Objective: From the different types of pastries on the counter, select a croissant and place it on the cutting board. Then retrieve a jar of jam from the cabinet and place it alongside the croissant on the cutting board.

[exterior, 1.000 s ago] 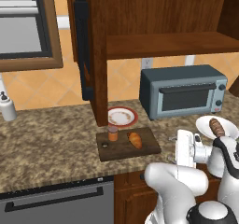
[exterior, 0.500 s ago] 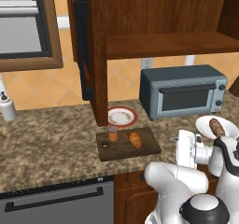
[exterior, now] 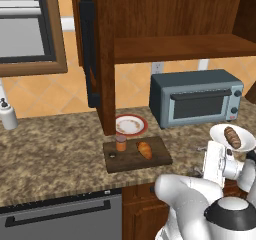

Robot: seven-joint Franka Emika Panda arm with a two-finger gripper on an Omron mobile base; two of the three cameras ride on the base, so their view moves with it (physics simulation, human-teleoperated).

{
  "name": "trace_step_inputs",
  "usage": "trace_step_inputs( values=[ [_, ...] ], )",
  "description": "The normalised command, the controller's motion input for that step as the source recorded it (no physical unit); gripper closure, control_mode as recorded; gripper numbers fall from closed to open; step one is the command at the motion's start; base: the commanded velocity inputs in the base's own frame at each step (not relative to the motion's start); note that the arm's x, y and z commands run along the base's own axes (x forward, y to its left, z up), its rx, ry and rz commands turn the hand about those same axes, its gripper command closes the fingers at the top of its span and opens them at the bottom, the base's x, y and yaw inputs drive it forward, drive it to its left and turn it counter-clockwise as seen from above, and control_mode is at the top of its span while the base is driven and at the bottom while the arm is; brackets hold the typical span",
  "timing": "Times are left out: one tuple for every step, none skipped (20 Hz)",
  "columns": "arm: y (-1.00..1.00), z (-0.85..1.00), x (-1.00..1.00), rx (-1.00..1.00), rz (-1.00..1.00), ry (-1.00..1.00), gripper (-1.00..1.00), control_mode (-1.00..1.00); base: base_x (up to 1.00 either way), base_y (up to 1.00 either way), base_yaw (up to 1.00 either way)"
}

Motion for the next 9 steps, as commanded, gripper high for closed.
trace_step_inputs(
  values=[
    [0.00,0.00,0.00,0.00,0.00,0.00,-1.00,-1.00,0.00,0.00,0.00],
    [0.00,0.00,0.00,0.00,0.00,0.00,-1.00,-1.00,0.00,0.00,0.00],
    [0.00,0.00,0.00,0.00,0.00,0.00,-1.00,-1.00,0.00,0.00,0.00],
    [0.00,0.00,0.00,0.00,0.00,0.00,-1.00,-1.00,0.00,0.00,0.00],
    [-0.11,0.00,0.11,0.05,0.00,0.10,-1.00,-1.00,0.00,0.00,0.00],
    [-0.26,0.00,0.21,0.09,0.00,0.15,-1.00,-1.00,0.00,0.00,0.00],
    [-0.60,0.00,0.36,0.19,0.00,0.27,-1.00,-1.00,0.00,0.00,0.00],
    [-0.95,0.00,0.42,0.33,0.00,0.32,-1.00,-1.00,0.00,0.00,0.00],
    [-1.00,0.03,0.45,0.40,0.00,0.33,-1.00,-1.00,0.00,0.00,0.00]
  ],
)
